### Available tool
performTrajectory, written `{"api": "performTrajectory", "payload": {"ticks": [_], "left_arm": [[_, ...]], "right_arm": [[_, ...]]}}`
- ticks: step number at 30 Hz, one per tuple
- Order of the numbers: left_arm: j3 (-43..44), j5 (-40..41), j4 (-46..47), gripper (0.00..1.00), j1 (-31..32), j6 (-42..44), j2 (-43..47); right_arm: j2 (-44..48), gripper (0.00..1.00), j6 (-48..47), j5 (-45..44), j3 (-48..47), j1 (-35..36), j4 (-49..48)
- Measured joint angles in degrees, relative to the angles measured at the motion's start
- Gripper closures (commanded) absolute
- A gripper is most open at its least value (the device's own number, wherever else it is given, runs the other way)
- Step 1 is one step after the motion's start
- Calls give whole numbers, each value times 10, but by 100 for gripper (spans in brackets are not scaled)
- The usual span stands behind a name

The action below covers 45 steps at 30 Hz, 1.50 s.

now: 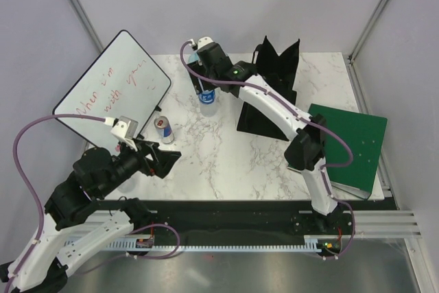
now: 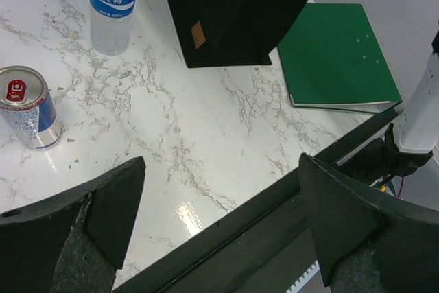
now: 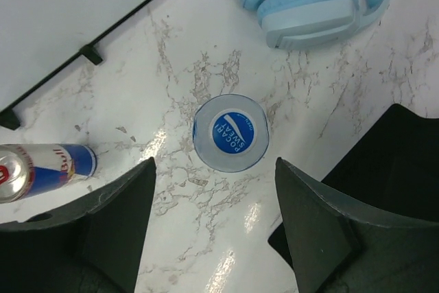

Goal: Place the beverage into the canvas bag

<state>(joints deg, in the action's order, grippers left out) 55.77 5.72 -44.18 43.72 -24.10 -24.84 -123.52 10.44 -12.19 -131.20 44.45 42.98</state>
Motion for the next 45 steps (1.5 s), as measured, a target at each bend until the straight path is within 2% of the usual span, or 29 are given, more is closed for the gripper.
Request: {"api": "performTrajectory", "payload": {"ticks": [7, 19, 25, 28, 29, 31, 32, 34, 35, 36, 45], "left_arm": [[0, 5, -1, 0, 0, 4, 1], [0, 17, -1, 0, 0, 10, 1], [0, 17, -1, 0, 0, 10, 1], [0, 17, -1, 0, 0, 10, 1], [0, 17, -1, 0, 0, 10, 1], [0, 17, -1, 0, 0, 10, 1], [0, 17, -1, 0, 0, 10, 1], [0, 17, -1, 0, 0, 10, 1], [0, 17, -1, 0, 0, 10, 1], [0, 17, -1, 0, 0, 10, 1], [0, 17, -1, 0, 0, 10, 1]], "right_arm": [[-59, 20, -13, -15, -2, -2, -2], [-97, 20, -33, -37, -2, -2, -31], [-119, 24, -33, -39, -2, -2, -34], [-120, 37, -33, -40, -2, -2, -35], [-120, 49, -34, -40, -2, -2, -35], [-120, 61, -34, -39, -2, -2, -35], [-120, 70, -34, -40, -2, -2, -36], [-120, 81, -36, -39, -2, -2, -36], [-119, 93, -37, -39, -2, -2, -36], [-118, 99, -37, -37, -2, -2, -35], [-64, 100, -32, -1, 22, -2, 15]]}}
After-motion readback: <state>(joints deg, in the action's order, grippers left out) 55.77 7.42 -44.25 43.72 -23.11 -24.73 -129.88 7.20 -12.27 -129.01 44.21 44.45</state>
